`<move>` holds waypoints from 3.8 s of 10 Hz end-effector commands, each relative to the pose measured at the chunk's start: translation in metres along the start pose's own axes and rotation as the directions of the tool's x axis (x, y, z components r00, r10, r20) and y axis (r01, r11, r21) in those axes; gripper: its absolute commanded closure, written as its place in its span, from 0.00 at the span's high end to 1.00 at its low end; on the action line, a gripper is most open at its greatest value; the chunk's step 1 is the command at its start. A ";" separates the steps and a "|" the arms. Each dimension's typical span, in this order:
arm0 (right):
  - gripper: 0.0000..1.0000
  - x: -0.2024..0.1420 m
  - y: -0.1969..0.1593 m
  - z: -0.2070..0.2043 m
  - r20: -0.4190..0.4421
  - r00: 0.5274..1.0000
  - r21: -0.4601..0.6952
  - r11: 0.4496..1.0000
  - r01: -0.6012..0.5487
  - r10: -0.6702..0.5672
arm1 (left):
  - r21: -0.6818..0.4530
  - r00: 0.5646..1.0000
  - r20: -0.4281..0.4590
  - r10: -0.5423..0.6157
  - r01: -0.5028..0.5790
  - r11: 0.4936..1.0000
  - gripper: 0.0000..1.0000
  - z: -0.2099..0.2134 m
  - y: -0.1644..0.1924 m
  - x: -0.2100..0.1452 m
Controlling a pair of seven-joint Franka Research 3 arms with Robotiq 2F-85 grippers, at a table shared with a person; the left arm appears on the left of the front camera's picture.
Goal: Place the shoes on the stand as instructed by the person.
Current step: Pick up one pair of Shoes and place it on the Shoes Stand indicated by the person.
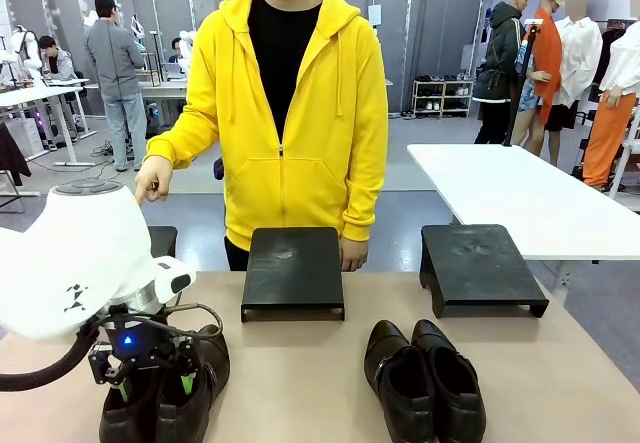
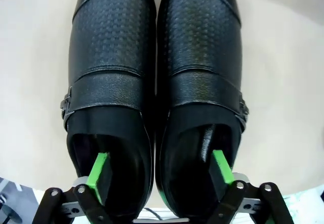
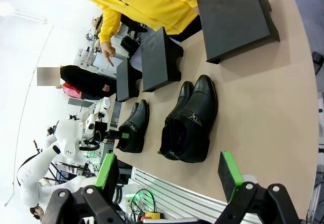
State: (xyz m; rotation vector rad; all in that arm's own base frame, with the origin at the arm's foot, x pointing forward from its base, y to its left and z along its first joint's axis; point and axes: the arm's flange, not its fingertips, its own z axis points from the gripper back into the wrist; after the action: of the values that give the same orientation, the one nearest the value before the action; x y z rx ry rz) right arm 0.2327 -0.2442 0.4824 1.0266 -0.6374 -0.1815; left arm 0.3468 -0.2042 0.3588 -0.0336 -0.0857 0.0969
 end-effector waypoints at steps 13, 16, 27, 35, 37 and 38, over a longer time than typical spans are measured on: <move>1.00 0.002 0.000 0.000 -0.005 1.000 0.011 1.000 -0.004 0.004 | -0.048 0.997 0.054 -0.061 0.063 0.997 0.00 0.023 0.049 -0.033; 1.00 0.002 0.000 0.000 -0.005 1.000 0.011 1.000 -0.004 0.004 | -0.095 0.990 0.135 -0.036 0.049 0.994 0.00 0.103 0.070 -0.008; 1.00 0.002 0.000 0.000 -0.005 1.000 0.011 1.000 -0.004 0.004 | -0.059 0.973 0.220 -0.067 0.082 0.995 0.07 0.139 0.100 0.004; 1.00 0.002 0.000 0.000 -0.005 1.000 0.011 1.000 -0.004 0.004 | 0.058 0.884 0.449 -0.127 0.113 0.992 0.07 0.135 0.169 0.127; 1.00 0.002 0.000 0.000 -0.005 1.000 0.011 1.000 -0.004 0.004 | 0.047 0.869 0.470 -0.153 0.149 0.988 0.07 0.123 0.180 0.154; 1.00 0.002 0.000 0.000 -0.005 1.000 0.011 1.000 -0.004 0.004 | 0.049 0.866 0.472 -0.166 0.162 0.986 0.07 0.116 0.185 0.166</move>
State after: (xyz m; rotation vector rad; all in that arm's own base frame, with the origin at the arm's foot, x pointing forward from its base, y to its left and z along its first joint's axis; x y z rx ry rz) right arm 0.2327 -0.2443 0.4824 1.0268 -0.6376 -0.1817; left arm 0.4685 -0.0044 0.4738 0.0253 -0.5296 -0.0303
